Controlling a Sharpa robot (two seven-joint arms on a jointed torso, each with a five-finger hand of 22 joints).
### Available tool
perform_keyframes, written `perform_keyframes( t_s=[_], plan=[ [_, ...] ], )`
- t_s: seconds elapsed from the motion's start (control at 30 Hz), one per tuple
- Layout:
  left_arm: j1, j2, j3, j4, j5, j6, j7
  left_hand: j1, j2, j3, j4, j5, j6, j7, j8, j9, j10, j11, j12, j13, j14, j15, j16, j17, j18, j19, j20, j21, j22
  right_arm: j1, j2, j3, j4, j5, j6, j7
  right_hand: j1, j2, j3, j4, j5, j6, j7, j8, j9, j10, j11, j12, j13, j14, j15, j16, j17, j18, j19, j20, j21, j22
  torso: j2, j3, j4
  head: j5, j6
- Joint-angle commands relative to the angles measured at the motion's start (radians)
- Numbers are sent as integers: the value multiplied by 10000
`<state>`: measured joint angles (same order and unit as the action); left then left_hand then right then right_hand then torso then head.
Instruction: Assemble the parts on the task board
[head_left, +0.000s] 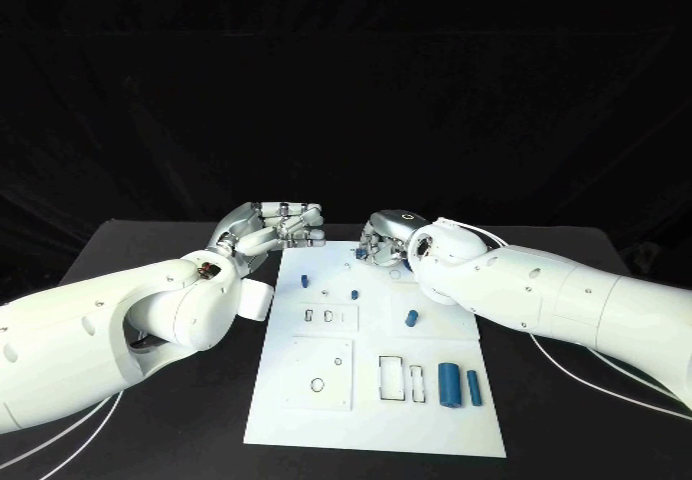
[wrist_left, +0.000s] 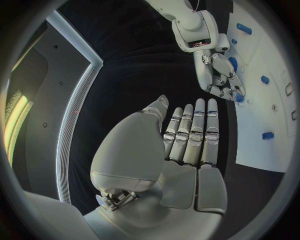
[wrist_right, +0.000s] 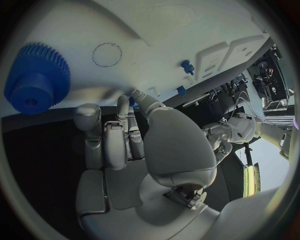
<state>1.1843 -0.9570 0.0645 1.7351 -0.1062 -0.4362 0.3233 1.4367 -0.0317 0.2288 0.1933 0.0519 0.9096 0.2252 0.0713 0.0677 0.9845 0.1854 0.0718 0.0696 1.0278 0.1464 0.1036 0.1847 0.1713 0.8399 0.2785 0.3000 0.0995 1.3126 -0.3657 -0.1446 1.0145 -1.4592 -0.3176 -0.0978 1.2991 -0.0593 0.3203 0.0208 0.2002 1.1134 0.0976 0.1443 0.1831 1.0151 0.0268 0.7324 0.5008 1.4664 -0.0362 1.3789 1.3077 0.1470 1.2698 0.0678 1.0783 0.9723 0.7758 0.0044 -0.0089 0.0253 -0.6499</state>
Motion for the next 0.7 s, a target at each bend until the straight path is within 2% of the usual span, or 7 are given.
perform_keyframes(
  t_s=[0.03, 0.7],
  plan=[
    [15, 9, 10, 8, 27, 185, 33, -68, -3, -20, 23, 4, -9, 112, -47, -11, -17, 41, -61, -15, -41, 22, -61, 12, 125, -98, 1, -54, -13, 6, -8, 1, 25, -115, -293, 16, -18, 38, 36, 42, 71, 74, -30, 50, 15, 17, -35, 48, 15, 584, -95, 49, 371, -190, 66, -21, 61, 20, 2, -3, 8, -10, 14],
    [19, 22, 10, 35, 27, 187, 28, -78, -8, -25, 25, 4, -17, 110, -50, -12, -24, 42, -63, -16, -40, 23, -68, 14, 125, -98, 1, -56, -16, 9, 228, 3, -175, -140, -192, -72, -132, -44, 17, 106, 117, 36, -24, 61, 23, 8, -36, 62, 47, 584, -102, 52, 372, -187, 53, -39, 27, 3, 4, -14, 17, 7, 33]
  ],
)
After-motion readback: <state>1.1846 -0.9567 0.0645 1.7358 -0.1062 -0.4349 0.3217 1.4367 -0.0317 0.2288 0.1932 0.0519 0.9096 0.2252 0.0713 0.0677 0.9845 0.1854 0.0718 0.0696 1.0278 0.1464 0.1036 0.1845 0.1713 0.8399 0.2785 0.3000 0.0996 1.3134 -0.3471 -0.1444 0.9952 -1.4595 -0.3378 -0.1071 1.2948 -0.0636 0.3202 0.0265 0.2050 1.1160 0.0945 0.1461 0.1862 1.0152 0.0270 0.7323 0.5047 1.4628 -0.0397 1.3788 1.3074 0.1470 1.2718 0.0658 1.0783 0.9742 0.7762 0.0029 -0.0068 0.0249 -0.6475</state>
